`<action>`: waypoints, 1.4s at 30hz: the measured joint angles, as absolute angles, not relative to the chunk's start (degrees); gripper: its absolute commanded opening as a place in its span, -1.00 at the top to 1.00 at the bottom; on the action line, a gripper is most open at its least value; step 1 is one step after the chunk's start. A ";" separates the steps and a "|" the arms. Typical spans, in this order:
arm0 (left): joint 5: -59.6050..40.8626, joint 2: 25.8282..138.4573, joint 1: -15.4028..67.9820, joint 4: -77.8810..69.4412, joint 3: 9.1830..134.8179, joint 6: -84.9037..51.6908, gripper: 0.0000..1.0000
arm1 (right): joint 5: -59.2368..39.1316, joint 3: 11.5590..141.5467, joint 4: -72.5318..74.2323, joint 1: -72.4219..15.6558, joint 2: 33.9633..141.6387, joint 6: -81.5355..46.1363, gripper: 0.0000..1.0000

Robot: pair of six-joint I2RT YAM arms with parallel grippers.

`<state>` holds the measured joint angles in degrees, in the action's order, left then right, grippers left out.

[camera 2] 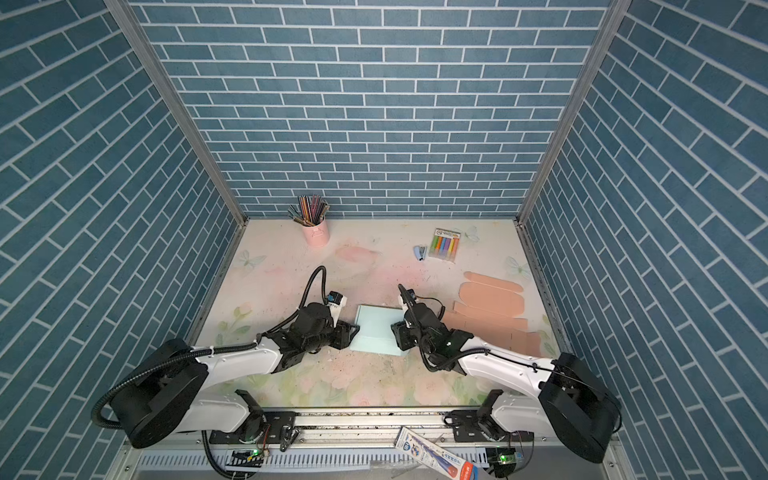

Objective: Fold the paper box

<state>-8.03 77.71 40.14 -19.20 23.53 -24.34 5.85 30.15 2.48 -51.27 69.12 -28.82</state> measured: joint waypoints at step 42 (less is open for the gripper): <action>-7.09 72.58 40.80 -17.12 22.55 -24.75 -0.02 | -3.18 35.05 5.04 -47.09 79.75 -30.68 -0.57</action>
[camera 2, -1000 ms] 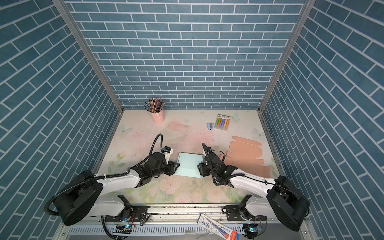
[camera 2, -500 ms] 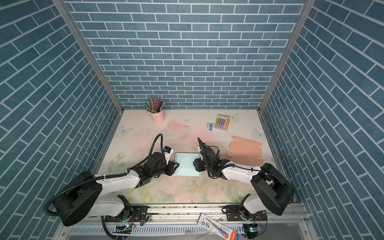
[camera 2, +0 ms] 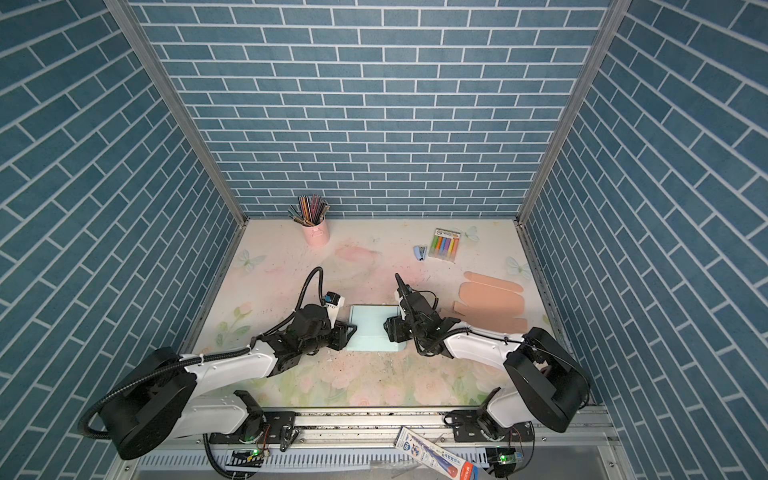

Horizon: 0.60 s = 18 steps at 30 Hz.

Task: Fold the paper box
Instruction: 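Press down on the closed lid with both grippers at its sides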

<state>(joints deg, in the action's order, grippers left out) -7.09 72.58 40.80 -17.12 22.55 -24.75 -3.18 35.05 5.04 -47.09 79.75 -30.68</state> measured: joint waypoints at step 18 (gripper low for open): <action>-1.52 58.37 49.82 -7.05 18.96 -29.95 -0.20 | 0.40 29.08 -0.56 -57.23 70.28 -35.90 -0.70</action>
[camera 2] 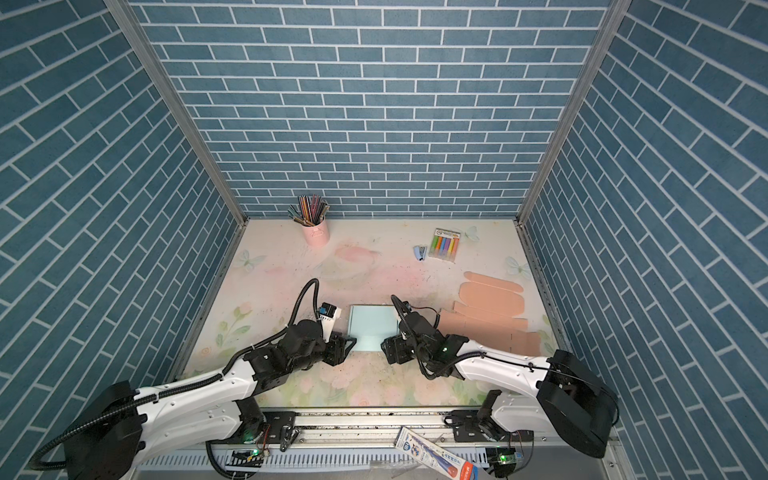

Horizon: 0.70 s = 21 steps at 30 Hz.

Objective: Fold the paper box

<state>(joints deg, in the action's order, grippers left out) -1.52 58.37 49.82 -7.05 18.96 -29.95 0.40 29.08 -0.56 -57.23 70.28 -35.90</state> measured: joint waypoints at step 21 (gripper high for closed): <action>-3.53 64.99 51.64 -13.65 16.93 -32.77 -0.22 | 1.21 29.06 1.39 -59.59 73.21 -38.76 -0.70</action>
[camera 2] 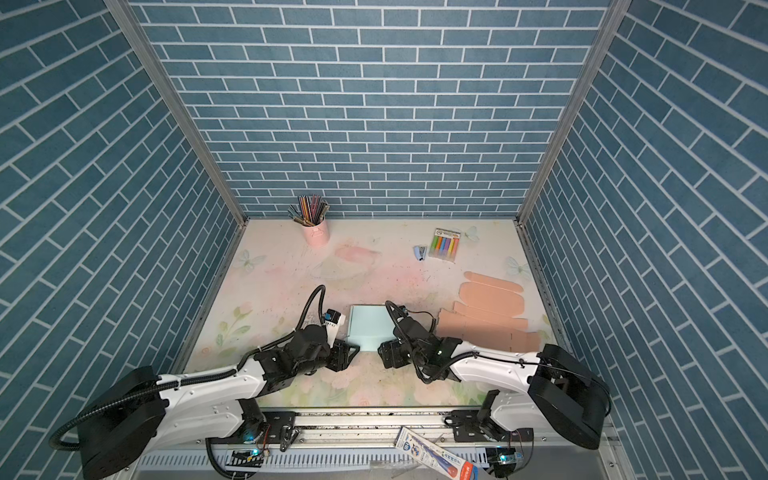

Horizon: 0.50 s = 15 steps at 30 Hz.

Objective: Fold the paper box

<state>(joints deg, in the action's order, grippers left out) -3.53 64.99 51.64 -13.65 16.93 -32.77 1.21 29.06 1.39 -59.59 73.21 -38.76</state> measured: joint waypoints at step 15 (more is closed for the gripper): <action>-3.92 65.52 53.41 -16.49 16.60 -34.57 -0.22 | 1.28 29.08 1.91 -60.77 73.38 -38.81 -0.68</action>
<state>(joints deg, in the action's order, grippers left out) -3.92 65.52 53.41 -16.49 16.60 -34.57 1.28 29.08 1.91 -60.77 73.38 -38.81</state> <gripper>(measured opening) 0.610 0.842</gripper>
